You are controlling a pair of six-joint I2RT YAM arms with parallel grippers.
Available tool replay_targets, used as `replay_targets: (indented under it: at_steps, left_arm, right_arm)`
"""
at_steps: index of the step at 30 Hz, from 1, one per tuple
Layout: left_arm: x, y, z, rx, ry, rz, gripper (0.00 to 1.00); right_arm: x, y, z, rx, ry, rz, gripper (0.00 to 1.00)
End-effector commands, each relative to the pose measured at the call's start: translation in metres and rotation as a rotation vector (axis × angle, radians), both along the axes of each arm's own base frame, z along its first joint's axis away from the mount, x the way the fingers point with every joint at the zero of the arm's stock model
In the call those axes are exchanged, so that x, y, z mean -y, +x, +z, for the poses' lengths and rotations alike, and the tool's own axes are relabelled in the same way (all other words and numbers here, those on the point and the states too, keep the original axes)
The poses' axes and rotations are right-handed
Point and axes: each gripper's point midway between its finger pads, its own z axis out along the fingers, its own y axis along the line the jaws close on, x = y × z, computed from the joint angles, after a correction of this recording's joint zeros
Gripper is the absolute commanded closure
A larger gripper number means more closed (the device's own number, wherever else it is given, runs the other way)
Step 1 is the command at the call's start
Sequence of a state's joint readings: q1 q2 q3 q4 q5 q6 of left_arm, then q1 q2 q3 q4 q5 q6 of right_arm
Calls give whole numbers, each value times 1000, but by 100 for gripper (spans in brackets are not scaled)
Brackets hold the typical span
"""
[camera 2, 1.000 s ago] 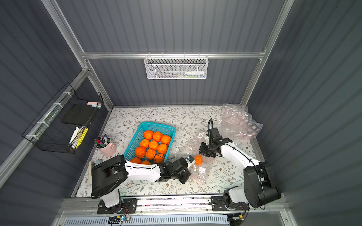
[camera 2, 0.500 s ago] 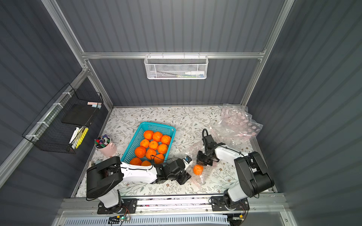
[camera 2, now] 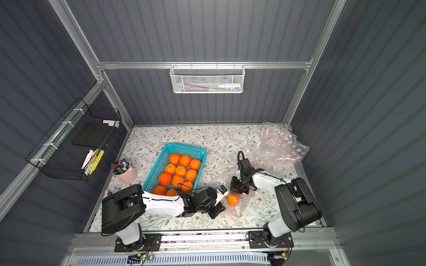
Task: Open the zip-top bag and take out the orange
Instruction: Pick up the orange from the zipper food storage bag.
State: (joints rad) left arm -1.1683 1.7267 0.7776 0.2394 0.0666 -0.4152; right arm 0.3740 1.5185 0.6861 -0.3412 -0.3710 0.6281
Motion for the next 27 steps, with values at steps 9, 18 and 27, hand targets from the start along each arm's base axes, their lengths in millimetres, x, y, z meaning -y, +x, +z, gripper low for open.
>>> replay_targets:
  at_steps: [9, 18, 27]
  left_arm:
    - [0, -4, -6, -11, 38, -19, 82]
    - [-6, -5, -3, -19, 38, -1, 81]
    - [-9, -6, -5, -20, 46, 0, 80]
  right_arm:
    - [26, -1, 12, 26, -154, -9, 89]
    - [39, -18, 47, 47, -183, -13, 83]
    - [27, -44, 27, -23, -74, -37, 90]
